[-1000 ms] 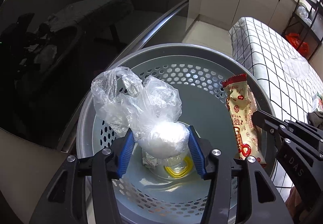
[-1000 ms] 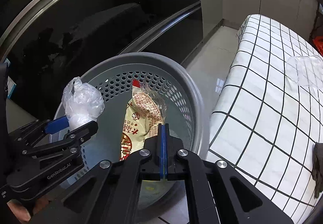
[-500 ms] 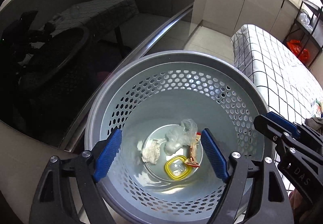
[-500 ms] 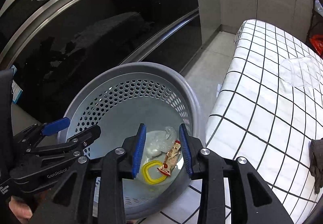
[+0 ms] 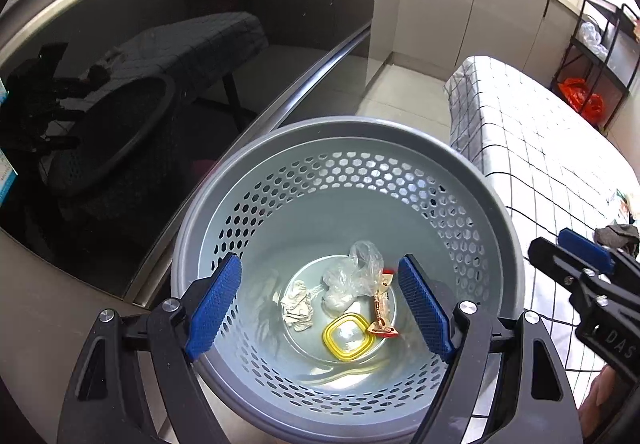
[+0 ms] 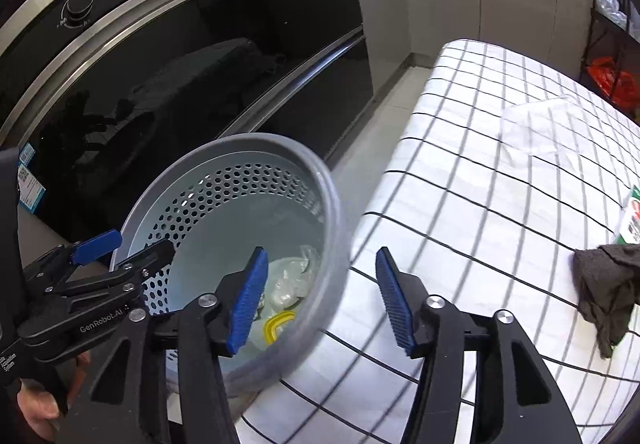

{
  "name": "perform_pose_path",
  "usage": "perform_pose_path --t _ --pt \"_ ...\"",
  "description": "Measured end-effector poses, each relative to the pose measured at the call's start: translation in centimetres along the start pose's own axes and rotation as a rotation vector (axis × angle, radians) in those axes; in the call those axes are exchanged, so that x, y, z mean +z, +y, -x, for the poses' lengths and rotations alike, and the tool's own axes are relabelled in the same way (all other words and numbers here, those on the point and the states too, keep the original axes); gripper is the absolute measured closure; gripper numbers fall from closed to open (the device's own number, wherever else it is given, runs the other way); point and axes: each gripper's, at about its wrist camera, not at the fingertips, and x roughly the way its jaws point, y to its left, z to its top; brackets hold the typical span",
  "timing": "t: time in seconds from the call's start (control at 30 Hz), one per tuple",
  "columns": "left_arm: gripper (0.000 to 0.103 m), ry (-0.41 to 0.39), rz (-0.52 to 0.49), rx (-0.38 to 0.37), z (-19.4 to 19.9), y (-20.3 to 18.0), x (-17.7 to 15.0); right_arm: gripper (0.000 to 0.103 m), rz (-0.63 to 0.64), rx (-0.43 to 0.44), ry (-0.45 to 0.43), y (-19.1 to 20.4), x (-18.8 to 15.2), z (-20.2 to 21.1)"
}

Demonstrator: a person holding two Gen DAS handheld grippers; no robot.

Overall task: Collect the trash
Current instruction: 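Move both tools back toward the table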

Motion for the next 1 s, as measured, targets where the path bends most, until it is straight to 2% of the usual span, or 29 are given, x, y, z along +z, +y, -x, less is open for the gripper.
perform_pose_path --t 0.27,0.5,0.67,0.83,1.0 --pt "0.024 -0.021 -0.049 -0.039 1.6 -2.7 -0.4 0.032 -0.081 -0.07 -0.036 -3.9 -1.0 4.3" --pt "0.024 -0.069 -0.124 -0.092 4.3 -7.1 -0.3 0.024 -0.185 -0.134 -0.069 -9.9 -2.6 9.5" --pt "0.019 -0.122 -0.186 -0.132 6.5 -11.6 -0.2 0.022 -0.253 -0.198 -0.1 -15.2 -4.2 13.3" --pt "0.019 -0.135 -0.232 -0.175 7.1 -16.6 -0.1 0.019 -0.334 -0.24 -0.134 -20.6 -6.0 16.5" --pt "0.019 -0.14 -0.264 -0.216 6.7 -21.6 -0.2 0.015 -0.395 -0.343 -0.204 -25.4 -7.9 19.2"
